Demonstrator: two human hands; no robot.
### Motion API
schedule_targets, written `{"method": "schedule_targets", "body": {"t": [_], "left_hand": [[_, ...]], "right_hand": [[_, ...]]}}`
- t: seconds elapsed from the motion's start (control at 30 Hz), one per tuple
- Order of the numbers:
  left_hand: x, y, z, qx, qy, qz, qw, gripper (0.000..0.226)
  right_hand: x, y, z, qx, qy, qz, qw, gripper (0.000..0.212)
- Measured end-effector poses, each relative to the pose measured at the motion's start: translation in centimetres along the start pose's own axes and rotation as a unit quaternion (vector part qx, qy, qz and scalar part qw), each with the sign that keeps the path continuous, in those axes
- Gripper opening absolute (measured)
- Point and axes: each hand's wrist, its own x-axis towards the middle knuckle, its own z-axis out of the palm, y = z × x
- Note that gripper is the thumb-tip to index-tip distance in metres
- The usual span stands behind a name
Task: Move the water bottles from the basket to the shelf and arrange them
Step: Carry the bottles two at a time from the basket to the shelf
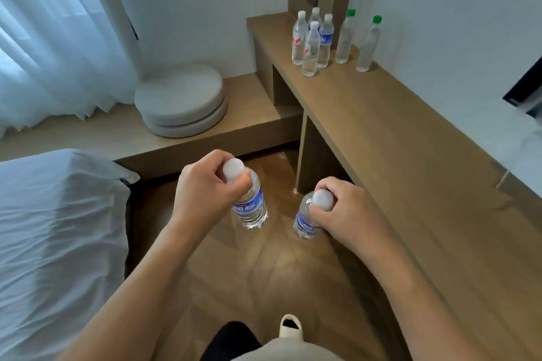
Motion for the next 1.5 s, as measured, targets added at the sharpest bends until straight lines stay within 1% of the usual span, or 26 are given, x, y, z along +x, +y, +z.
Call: {"method": "schedule_targets", "body": {"t": [0.2,0.3,0.5,0.67,0.83,0.97,1.13,1.33,1.4,1.5], "left_hand": [[11.0,-2.2,2.2,0.004,-0.023,0.009,1.0,0.013],[16.9,-4.0,4.0,0.012,-0.047,0.027,0.998,0.015],[29.6,-6.8,6.2,-0.005,-0.104,0.069,0.992,0.018],[39.2,-7.2,8.6,-0.017,-0.134,0.112,0.985,0.019],[46.8,-6.9,12.2,-0.014,-0.157,0.134,0.978,0.021],[51.4,-6.0,15.9,-0.029,-0.168,0.145,0.975,0.014],[56.5,-4.3,21.1,-0.012,-0.21,0.145,0.967,0.015],[61.4,-2.8,26.9,-0.009,-0.262,0.142,0.954,0.018],[62.8,-2.4,28.9,0.003,-0.272,0.145,0.951,0.021],[64.3,-1.6,32.0,0.026,-0.277,0.176,0.944,0.032]], "right_hand": [[10.7,-0.7,-0.4,0.023,0.012,0.032,0.999,0.02],[16.6,-0.9,0.3,0.023,0.021,0.052,0.998,0.021],[27.7,-1.6,0.9,0.047,0.023,0.127,0.991,0.02],[36.1,-1.9,0.2,0.075,0.076,0.165,0.98,0.018],[43.6,0.0,-1.8,0.11,0.123,0.203,0.965,0.015],[49.7,2.8,-3.4,0.116,0.121,0.228,0.959,0.014],[56.4,7.3,-5.3,0.119,0.133,0.258,0.949,0.016],[64.2,11.5,-6.3,0.108,0.14,0.254,0.951,0.018],[66.3,12.6,-6.5,0.102,0.14,0.25,0.952,0.018],[69.0,13.6,-6.7,0.066,0.131,0.24,0.96,0.018]]}}
